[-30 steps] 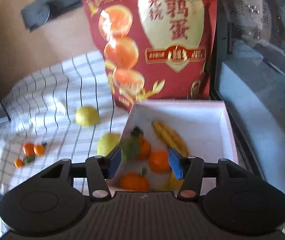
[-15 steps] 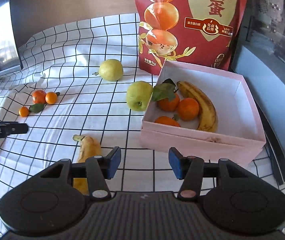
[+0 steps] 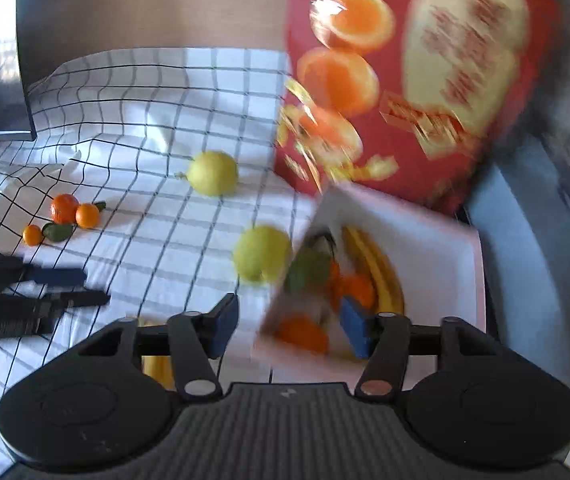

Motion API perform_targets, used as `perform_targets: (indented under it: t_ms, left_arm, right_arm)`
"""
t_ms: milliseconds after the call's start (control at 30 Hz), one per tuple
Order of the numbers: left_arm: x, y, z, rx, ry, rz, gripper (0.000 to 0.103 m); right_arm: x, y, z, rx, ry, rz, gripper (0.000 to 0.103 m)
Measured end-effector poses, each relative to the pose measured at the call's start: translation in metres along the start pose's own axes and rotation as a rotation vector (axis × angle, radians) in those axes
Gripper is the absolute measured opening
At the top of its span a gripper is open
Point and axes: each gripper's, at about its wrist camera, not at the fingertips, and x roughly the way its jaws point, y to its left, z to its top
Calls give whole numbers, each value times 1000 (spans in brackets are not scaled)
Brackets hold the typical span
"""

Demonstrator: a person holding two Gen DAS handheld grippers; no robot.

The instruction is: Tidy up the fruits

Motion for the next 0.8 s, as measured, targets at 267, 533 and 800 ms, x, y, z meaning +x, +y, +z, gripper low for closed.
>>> perform_targets:
  t_ms: [267,533,800]
  left_arm:
    - [-8,33,-13,-143,-21,36,49]
    - [-28,46,-25,-172,-38,85,49]
    - [-21,50,-21,-159,-25,78,49]
  right_arm:
    - [102,34,77,-246,138,-49,0]
    - [174,55,73,-386,214,-158,0]
    - [137,52,53,-296,191,-43,1]
